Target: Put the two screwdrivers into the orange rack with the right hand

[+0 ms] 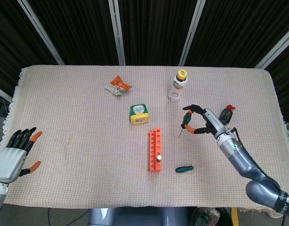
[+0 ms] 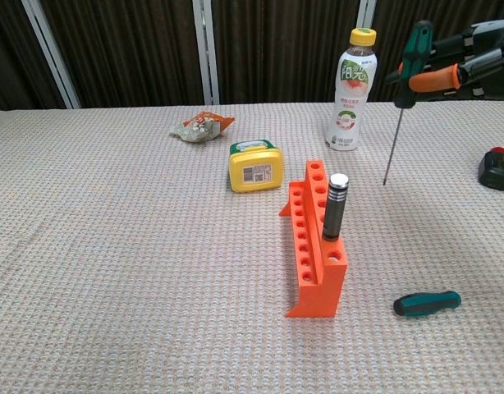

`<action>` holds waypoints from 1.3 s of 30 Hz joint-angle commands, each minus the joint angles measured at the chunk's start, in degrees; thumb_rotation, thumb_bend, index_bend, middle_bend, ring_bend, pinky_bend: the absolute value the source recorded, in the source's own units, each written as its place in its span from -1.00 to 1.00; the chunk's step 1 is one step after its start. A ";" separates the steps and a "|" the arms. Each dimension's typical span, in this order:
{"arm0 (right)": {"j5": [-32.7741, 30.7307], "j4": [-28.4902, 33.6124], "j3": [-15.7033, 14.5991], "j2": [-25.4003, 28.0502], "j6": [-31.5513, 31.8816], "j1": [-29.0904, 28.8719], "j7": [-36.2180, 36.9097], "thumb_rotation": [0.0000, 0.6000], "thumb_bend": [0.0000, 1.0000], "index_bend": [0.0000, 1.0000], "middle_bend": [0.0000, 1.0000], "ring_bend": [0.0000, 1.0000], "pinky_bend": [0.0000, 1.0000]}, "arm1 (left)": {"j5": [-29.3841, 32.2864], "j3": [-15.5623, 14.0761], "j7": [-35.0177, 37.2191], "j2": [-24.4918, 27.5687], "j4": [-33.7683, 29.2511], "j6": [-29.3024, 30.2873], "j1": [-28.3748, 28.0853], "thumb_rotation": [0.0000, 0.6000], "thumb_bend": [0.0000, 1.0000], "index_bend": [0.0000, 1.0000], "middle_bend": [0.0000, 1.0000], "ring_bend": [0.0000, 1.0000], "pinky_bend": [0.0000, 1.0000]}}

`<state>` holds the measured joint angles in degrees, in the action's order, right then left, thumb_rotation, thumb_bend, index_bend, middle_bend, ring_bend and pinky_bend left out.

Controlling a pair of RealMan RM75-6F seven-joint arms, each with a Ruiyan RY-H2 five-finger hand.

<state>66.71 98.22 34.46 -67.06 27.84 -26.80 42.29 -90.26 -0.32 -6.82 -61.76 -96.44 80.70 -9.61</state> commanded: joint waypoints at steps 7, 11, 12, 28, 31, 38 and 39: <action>15.89 2.25 -0.51 0.33 3.42 2.21 17.42 1.00 0.13 0.20 -0.59 -1.00 -1.00 | 0.11 0.03 -0.58 0.24 -0.57 -0.34 -0.20 1.00 -0.52 -0.83 -1.00 -1.00 -1.00; 18.84 0.87 -3.34 -0.80 6.64 1.02 19.92 1.00 0.13 0.21 -0.59 -1.00 -1.00 | 0.27 0.10 -0.65 0.47 -0.67 -0.34 -0.21 1.00 -0.52 -0.83 -1.00 -1.00 -1.00; 19.33 0.39 -4.07 -1.18 7.44 0.66 19.99 1.00 0.13 0.21 -0.59 -1.00 -1.00 | 0.30 0.11 -0.65 0.53 -0.69 -0.33 -0.20 1.00 -0.52 -0.83 -1.00 -1.00 -1.00; 17.15 -2.58 -11.26 -5.72 14.88 -4.74 14.76 1.00 0.14 0.21 -0.59 -1.00 -1.00 | 0.68 0.08 -0.30 0.87 -0.48 -0.11 0.09 1.00 -0.52 -0.83 -1.00 -1.00 -1.00; 15.91 -2.58 -11.98 -5.95 15.33 -5.54 13.68 1.00 0.14 0.21 -0.58 -1.00 -1.00 | 0.76 0.05 -0.08 0.76 -0.27 -0.06 0.18 1.00 -0.52 -0.83 -1.00 -1.00 -1.00; 13.39 -2.76 -13.24 -6.25 16.18 -6.89 11.40 1.00 0.14 0.21 -0.59 -1.00 -1.00 | 0.95 0.09 0.44 0.50 0.37 -0.14 0.20 1.00 -0.52 -0.83 -1.00 -1.00 -1.00; 12.96 -2.73 -13.39 -6.29 16.33 -7.12 10.95 1.00 0.14 0.21 -0.58 -1.00 -1.00 | 0.95 0.10 0.54 0.45 0.49 -0.15 0.19 1.00 -0.52 -0.83 -1.00 -1.00 -1.00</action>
<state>80.03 95.48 21.30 -73.27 43.95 -33.63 53.65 -89.31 -0.23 -6.31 -61.29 -95.99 80.56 -9.42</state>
